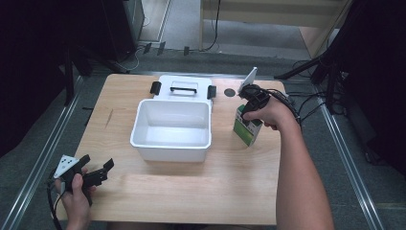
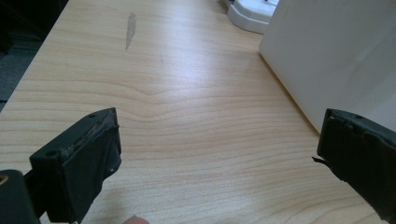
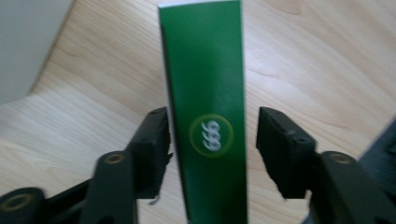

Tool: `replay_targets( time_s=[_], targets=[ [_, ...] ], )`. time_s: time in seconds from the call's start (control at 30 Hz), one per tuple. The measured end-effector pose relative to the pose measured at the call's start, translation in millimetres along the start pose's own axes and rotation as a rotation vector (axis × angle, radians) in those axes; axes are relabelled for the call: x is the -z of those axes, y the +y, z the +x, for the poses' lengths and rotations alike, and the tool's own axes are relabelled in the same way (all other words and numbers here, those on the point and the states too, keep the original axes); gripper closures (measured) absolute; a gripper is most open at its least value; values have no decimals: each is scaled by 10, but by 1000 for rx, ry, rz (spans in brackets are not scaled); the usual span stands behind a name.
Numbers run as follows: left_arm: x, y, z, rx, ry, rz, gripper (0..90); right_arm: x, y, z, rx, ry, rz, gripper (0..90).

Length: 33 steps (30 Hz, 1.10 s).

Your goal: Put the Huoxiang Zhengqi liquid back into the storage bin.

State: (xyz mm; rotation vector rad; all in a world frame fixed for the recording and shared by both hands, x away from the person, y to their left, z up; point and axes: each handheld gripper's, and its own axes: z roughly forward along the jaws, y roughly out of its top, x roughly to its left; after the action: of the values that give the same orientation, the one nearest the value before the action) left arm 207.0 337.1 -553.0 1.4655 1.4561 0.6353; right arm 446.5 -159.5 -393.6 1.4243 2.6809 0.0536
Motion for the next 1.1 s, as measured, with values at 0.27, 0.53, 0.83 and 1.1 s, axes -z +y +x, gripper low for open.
replay_targets(
  time_s=[0.27, 0.53, 0.83, 1.1],
  targets=[
    [-1, 1, 1, 1, 0, 1, 2, -49, 32, 37, 85, 30, 0, 644],
    [-6, 1, -2, 1, 2, -1, 1, 184, -43, 140, 337, 46, -39, 649],
    [-4, 1, -1, 1, 3, 0, 1, 642, -93, 315, 612, 44, -128, 648],
    [-5, 0, -2, 3, 3, -2, 2, 1036, -75, 493, 754, 29, -152, 648]
  ],
)
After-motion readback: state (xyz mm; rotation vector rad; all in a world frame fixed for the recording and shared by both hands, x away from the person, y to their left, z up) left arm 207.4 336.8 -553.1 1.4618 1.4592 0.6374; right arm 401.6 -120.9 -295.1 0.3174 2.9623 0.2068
